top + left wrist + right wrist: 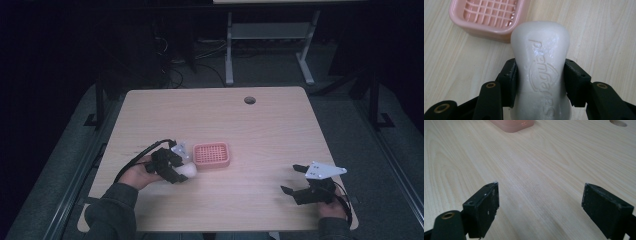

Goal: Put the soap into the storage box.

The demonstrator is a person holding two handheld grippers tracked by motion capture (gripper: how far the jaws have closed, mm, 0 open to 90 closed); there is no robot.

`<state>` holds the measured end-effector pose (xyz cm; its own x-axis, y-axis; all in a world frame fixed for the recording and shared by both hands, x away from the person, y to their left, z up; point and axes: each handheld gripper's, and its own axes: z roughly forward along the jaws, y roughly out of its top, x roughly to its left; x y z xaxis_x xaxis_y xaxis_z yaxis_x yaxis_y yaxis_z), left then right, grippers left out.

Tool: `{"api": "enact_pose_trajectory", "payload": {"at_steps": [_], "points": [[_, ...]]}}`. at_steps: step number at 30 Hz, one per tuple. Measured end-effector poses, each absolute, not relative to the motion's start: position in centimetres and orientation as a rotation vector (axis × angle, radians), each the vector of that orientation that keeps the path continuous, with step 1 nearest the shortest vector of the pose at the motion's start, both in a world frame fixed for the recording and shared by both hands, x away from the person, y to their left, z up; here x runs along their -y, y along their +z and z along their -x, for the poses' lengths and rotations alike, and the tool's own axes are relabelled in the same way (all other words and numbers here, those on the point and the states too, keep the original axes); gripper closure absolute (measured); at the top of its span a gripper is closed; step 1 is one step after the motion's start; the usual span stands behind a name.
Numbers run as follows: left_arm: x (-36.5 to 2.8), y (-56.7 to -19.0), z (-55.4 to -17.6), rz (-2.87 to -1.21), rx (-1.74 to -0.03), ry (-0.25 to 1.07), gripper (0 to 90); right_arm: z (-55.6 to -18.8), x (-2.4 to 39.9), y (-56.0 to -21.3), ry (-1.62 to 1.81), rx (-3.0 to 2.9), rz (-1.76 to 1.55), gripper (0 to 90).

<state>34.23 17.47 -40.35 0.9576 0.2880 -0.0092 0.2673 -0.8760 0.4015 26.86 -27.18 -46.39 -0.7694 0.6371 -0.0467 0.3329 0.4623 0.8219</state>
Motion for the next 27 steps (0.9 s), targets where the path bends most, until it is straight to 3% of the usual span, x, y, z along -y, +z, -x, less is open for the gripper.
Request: {"api": "enact_pose_trajectory", "payload": {"at_steps": [27], "points": [[-14.2, -39.0, -36.6, -2.720, -0.327, 0.075, 49.4, -26.8, 27.2, -46.2, 1.242, -2.352, -0.816, 13.7]]}}
